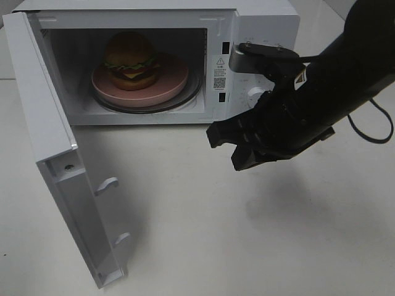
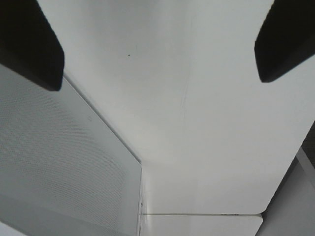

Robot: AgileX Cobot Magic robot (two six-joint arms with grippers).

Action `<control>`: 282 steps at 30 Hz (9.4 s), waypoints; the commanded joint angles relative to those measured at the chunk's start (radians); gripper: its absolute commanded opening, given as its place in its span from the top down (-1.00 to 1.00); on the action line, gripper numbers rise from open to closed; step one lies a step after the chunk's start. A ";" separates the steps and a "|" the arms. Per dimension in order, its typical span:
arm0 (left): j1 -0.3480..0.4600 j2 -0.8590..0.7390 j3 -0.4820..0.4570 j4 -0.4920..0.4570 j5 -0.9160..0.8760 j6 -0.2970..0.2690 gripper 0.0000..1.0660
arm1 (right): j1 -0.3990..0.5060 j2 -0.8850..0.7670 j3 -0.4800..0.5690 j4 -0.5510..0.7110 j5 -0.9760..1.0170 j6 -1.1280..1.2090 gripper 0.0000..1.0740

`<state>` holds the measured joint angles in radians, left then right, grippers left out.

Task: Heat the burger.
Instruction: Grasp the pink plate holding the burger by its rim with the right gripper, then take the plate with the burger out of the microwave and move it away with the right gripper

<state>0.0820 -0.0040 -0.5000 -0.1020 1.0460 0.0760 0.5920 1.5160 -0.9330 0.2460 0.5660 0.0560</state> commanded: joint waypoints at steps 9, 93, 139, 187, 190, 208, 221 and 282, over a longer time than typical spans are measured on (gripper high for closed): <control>0.001 -0.020 0.003 -0.001 -0.008 -0.006 -0.88 | -0.003 -0.013 -0.081 -0.089 0.188 -0.670 0.82; 0.001 -0.020 0.003 -0.001 -0.008 -0.006 -0.88 | 0.122 0.447 -0.535 -0.478 -0.170 -1.071 -0.55; 0.001 -0.020 0.003 -0.001 -0.008 -0.006 -0.88 | 0.094 0.942 -1.129 -0.460 0.021 -0.929 -0.28; 0.001 -0.020 0.003 -0.001 -0.008 -0.006 -0.88 | 0.153 0.706 -0.860 -0.454 -0.064 -1.000 1.00; 0.001 -0.020 0.003 -0.001 -0.008 -0.006 -0.88 | 0.153 0.674 -0.811 -0.454 -0.090 -1.024 1.00; 0.001 -0.020 0.003 -0.001 -0.008 -0.006 -0.88 | 0.140 0.509 -0.510 -0.450 -0.327 -1.115 1.00; 0.001 -0.020 0.003 -0.001 -0.008 -0.006 -0.88 | 0.095 0.392 -0.335 -0.330 -0.376 -1.330 1.00; 0.001 -0.020 0.003 -0.001 -0.008 -0.006 -0.88 | 0.095 -0.309 0.364 -0.215 -0.388 -1.428 1.00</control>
<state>0.0820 -0.0040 -0.5000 -0.1020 1.0460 0.0760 0.6920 1.2580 -0.5840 0.0460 0.2170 -1.3680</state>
